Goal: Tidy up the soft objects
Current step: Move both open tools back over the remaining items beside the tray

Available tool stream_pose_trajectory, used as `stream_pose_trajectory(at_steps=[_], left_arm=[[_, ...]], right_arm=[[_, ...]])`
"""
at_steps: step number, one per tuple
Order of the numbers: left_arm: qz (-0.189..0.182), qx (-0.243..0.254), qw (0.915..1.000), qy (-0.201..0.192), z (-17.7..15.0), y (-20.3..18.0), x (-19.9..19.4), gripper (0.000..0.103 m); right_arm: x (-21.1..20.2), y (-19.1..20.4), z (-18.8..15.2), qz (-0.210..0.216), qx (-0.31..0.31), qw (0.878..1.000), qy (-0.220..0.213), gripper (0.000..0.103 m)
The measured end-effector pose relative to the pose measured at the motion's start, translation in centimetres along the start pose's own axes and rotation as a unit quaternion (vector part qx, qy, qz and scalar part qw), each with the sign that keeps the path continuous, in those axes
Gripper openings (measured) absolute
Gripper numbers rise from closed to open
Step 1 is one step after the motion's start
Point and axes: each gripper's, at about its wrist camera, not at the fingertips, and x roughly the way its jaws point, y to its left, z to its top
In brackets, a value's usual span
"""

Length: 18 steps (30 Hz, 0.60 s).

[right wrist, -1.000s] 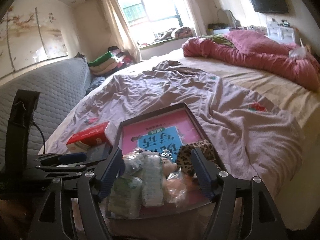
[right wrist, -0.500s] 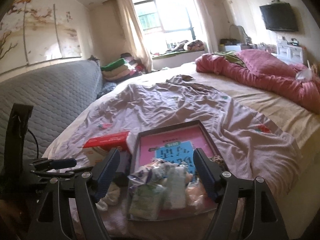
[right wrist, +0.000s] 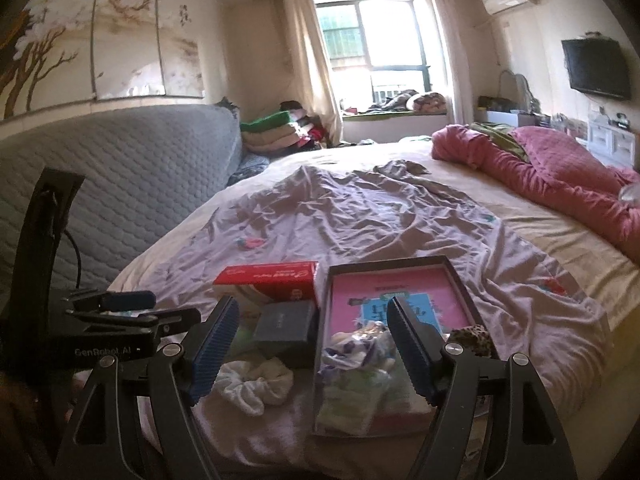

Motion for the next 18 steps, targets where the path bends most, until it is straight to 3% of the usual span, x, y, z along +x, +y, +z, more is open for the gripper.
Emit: stream_pose_trajectory(at_steps=[11, 18], left_arm=[[0.008, -0.037, 0.9992, 0.013, -1.9, 4.3, 1.4, 0.075], [0.012, -0.068, 0.9973, 0.025, -3.2, 7.0, 3.4, 0.075]], right_arm=[[2.3, 3.4, -1.6, 0.021, -0.039, 0.998, 0.040, 0.078], [5.4, 5.9, -4.2, 0.045, -0.070, 0.993, 0.087, 0.078]])
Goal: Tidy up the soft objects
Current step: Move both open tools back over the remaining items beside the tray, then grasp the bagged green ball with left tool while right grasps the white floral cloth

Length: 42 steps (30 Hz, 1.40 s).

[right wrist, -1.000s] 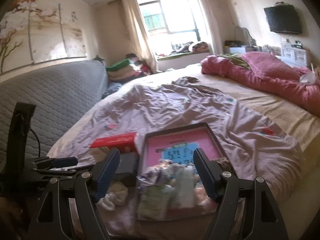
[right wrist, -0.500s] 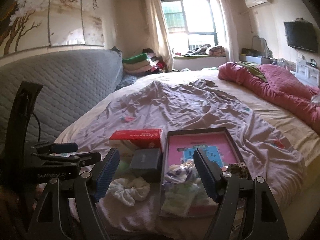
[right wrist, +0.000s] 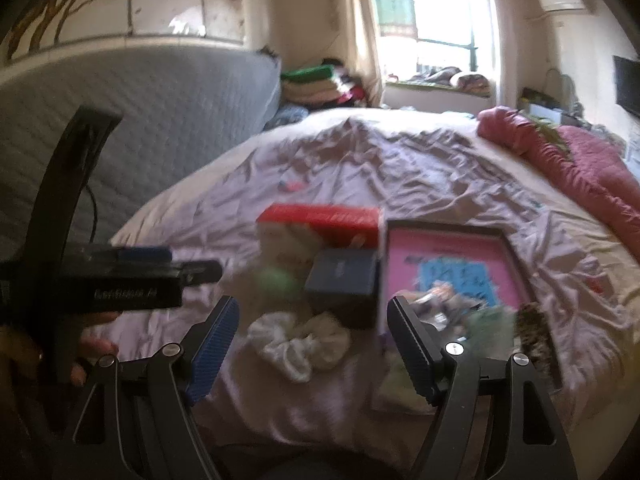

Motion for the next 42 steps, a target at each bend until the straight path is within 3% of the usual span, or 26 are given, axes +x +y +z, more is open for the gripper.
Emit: stream_pose_trajectory(at_steps=[14, 24, 32, 34, 36, 39, 41, 42], left_arm=[[-0.025, -0.042, 0.9981, 0.038, -0.4, 2.8, 5.5, 0.075], [-0.030, -0.031, 0.9971, 0.063, 0.8, 2.4, 10.1, 0.075], [-0.044, -0.039, 0.9949, 0.082, 1.4, 3.0, 13.0, 0.075], [-0.052, -0.045, 0.9941, 0.084, 1.5, 3.1, 13.6, 0.075], [-0.059, -0.045, 0.9938, 0.083, 1.5, 3.0, 14.0, 0.075], [-0.068, -0.046, 0.9936, 0.078, 1.6, 2.9, 14.2, 0.075], [-0.081, -0.048, 0.9927, 0.075, 1.7, 2.8, 14.4, 0.069], [-0.090, -0.049, 0.9918, 0.076, 1.7, 2.7, 14.6, 0.062]], right_arm=[[7.9, 2.1, -2.4, 0.027, -0.032, 0.996, 0.081, 0.078], [13.3, 1.3, -3.0, 0.007, -0.034, 0.990, 0.138, 0.078], [16.7, 1.1, -3.4, 0.014, -0.049, 0.982, 0.182, 0.078], [16.9, 1.2, -3.4, 0.011, -0.056, 0.982, 0.180, 0.070], [17.3, 1.0, -3.3, 0.022, -0.051, 0.981, 0.184, 0.052], [17.7, 0.7, -3.3, 0.039, -0.041, 0.980, 0.193, 0.041], [17.4, 0.4, -3.2, 0.050, -0.036, 0.981, 0.186, 0.030], [17.2, 0.3, -3.2, 0.054, -0.033, 0.981, 0.182, 0.023]])
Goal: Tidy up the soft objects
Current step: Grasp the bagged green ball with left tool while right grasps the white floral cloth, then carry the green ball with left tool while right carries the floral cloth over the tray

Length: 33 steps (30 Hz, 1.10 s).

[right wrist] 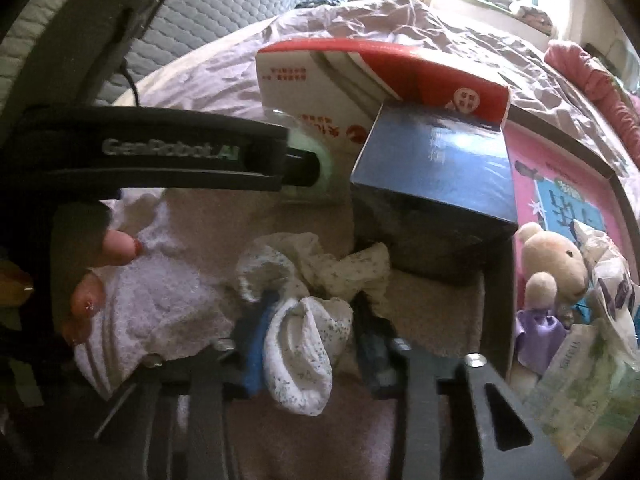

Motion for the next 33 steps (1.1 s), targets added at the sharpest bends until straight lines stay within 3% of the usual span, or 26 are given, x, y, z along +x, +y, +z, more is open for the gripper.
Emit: stream_pose_trajectory(at_steps=[3, 10, 17, 33], left_arm=[[-0.031, -0.003, 0.9995, -0.003, 0.0, -0.2, 0.0, 0.037], [-0.039, 0.011, 0.9991, -0.009, -0.4, -0.6, -0.3, 0.032], [-0.018, 0.022, 0.9992, -0.028, -1.8, -1.1, -3.4, 0.032], [-0.005, 0.071, 0.9937, -0.087, -2.6, -7.7, -10.6, 0.032]], right_arm=[[-1.3, -0.3, -0.1, 0.014, 0.002, 1.000, -0.024, 0.020], [-4.0, -0.3, -0.3, 0.020, 0.005, 0.998, -0.053, 0.019], [-8.9, -0.8, -0.1, 0.025, 0.015, 0.994, -0.106, 0.019], [-16.0, -3.9, -0.6, 0.012, 0.060, 0.980, -0.187, 0.019]])
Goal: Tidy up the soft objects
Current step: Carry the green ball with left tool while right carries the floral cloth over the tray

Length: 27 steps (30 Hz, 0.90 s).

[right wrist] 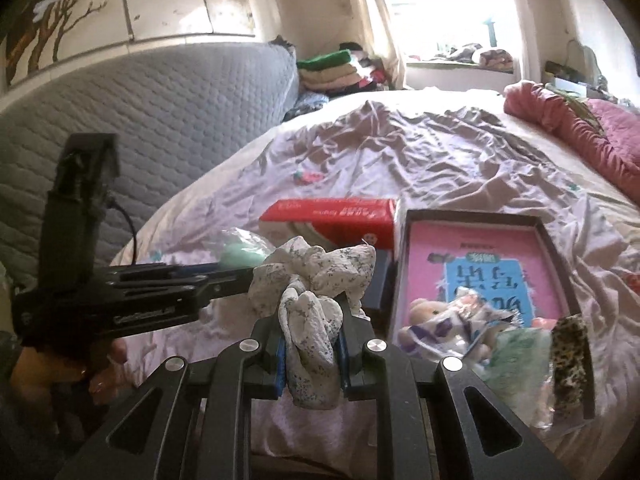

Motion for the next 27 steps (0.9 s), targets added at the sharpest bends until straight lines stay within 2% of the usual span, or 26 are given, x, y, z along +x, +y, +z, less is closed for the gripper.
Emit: stream_pose_trajectory(at_steps=[16, 27], left_arm=[[-0.010, 0.060, 0.9980, -0.020, 1.2, -8.1, -2.3, 0.032], [-0.024, 0.097, 0.9950, -0.003, 1.9, -13.3, -0.1, 0.032]], right_arm=[[-6.7, -4.8, 0.9, -0.036, 0.055, 0.996, -0.068, 0.019], [-10.1, -9.7, 0.2, -0.070, 0.097, 0.988, -0.097, 0.019]])
